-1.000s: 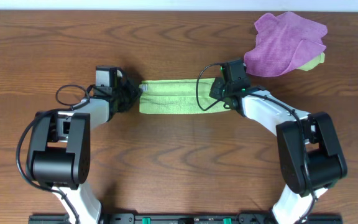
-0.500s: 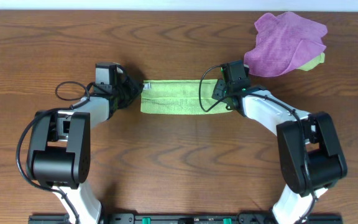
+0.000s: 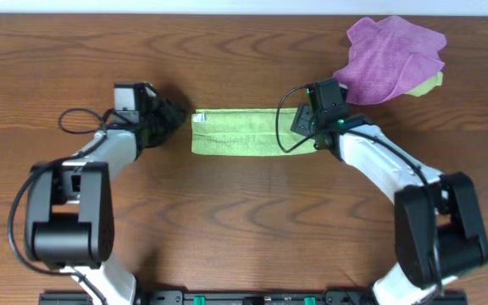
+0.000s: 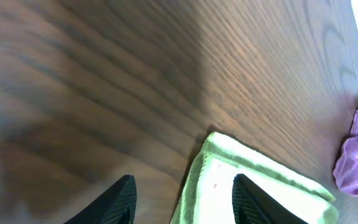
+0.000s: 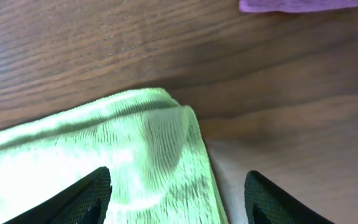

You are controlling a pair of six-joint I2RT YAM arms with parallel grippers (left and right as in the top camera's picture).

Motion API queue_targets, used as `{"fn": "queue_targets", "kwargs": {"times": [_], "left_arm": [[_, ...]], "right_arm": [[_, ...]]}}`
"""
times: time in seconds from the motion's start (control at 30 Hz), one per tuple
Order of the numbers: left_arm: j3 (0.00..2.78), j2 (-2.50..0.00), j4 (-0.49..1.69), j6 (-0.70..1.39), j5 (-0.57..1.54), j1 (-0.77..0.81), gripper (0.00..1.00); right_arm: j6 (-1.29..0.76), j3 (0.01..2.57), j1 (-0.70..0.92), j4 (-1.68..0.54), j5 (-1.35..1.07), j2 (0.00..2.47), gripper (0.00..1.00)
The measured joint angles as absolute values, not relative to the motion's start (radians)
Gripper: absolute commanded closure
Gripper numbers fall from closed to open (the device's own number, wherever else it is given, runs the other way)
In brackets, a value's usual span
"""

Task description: Fold the cloth

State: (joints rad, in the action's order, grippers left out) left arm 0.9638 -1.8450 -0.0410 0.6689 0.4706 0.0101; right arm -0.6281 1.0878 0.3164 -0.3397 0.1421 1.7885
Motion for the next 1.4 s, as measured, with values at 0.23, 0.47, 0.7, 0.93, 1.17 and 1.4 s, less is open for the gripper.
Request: {"fn": "queue_targets", "kwargs": {"times": [0.23,0.47,0.7,0.93,1.17,1.4], "left_arm": [[0.964,-1.724,0.01,0.683,0.49,-0.004,0.42],[0.964,-1.695,0.02,0.774,0.505,0.046,0.37],[0.964,-1.75,-0.031,0.839,0.465,0.162,0.67],[0.964,-1.876,-0.127,0.928,0.452,0.175,0.94],[0.964,-1.939,-0.175,0.982,0.452,0.186,0.94],[0.967,-1.966,-0.189,1.007,0.452,0.205,0.94]], "right_arm": [[-0.661,1.089,0.316,-0.407,0.103,1.71,0.27],[-0.745,1.095,0.305,-0.543,0.076,1.706,0.37],[-0.84,1.095,0.305,-0.666,0.07,1.645,0.36],[-0.863,1.095,0.305,-0.684,0.066,1.597,0.26],[-0.867,1.095,0.305,-0.691,0.059,1.596,0.15],[-0.874,1.095,0.305,-0.694,0.051,1.596,0.08]]}}
